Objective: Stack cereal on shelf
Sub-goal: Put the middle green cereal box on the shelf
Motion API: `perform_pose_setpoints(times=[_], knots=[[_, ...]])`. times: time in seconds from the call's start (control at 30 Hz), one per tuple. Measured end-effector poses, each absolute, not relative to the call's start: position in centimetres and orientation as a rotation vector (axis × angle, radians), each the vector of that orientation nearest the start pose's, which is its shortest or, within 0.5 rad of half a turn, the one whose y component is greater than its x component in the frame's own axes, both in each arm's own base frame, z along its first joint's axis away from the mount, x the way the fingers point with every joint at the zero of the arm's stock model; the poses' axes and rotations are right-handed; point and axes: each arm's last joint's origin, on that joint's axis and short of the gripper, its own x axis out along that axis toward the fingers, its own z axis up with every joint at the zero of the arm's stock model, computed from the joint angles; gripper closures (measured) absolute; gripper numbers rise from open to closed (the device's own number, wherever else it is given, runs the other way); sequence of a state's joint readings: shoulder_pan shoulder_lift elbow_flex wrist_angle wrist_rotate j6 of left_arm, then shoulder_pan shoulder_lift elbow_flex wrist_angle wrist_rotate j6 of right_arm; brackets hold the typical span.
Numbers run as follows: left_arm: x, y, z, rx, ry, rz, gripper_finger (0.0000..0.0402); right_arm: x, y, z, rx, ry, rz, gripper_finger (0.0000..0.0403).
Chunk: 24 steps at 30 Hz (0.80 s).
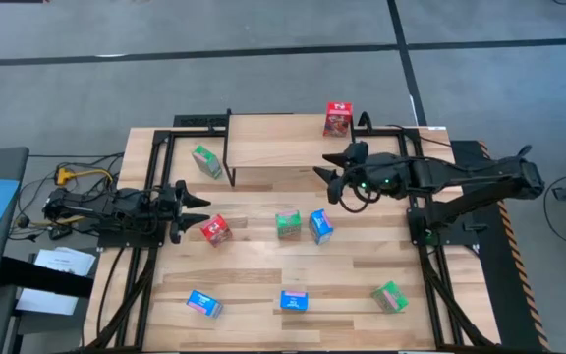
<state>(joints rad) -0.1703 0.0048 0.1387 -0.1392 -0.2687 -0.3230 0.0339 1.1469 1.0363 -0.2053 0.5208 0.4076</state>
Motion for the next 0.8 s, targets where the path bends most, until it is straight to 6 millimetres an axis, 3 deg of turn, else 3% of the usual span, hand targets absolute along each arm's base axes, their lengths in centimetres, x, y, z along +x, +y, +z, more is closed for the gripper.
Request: perform_pose_setpoints(times=[0.4,0.8], knots=[[8.66,-0.92,19.97,-0.283,-0.032,0.022,0.0175,25.02,-0.12,34.74,0.308,0.210,-0.520,0.0147],[8.63,-0.94,20.50,-0.240,-0.085,0.008,0.0085,25.03,-0.12,34.72,0.322,0.207,-0.521,0.0147]])
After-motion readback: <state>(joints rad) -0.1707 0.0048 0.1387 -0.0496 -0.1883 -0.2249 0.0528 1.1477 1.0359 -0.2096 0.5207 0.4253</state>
